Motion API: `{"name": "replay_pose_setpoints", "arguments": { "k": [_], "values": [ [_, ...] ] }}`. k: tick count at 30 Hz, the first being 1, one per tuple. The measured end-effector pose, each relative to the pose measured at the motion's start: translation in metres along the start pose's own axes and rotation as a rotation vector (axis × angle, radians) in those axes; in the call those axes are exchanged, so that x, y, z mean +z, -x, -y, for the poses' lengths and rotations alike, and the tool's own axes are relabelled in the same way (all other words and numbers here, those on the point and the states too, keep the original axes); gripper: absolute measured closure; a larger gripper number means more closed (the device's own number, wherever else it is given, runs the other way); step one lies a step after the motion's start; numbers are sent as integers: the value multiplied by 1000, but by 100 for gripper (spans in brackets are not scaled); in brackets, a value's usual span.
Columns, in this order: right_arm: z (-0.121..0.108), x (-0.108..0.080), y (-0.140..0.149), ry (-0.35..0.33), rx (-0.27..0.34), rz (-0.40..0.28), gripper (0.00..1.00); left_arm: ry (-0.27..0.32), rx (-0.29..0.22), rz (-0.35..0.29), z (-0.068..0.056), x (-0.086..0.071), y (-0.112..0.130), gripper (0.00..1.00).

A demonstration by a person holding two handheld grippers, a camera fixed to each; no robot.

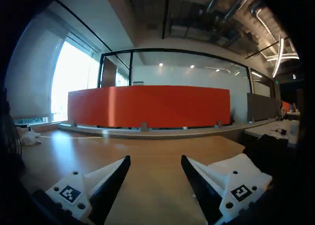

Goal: Fold towel

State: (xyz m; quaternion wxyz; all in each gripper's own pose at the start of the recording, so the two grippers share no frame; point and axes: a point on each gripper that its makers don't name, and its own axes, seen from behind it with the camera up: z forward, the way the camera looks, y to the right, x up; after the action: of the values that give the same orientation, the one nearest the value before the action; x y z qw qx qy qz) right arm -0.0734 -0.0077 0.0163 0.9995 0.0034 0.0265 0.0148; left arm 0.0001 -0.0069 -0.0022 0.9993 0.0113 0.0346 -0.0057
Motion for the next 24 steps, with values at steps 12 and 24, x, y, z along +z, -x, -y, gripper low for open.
{"name": "replay_pose_setpoints", "arguments": {
  "k": [12, 24],
  "values": [
    [0, 0, 0, 0, 0, 0, 0, 0, 0, 0, -1, 0, 0, 10],
    [-1, 0, 1, 0, 0, 0, 0, 0, 0, 1, 0, -1, -2, 10]
  ]
}}
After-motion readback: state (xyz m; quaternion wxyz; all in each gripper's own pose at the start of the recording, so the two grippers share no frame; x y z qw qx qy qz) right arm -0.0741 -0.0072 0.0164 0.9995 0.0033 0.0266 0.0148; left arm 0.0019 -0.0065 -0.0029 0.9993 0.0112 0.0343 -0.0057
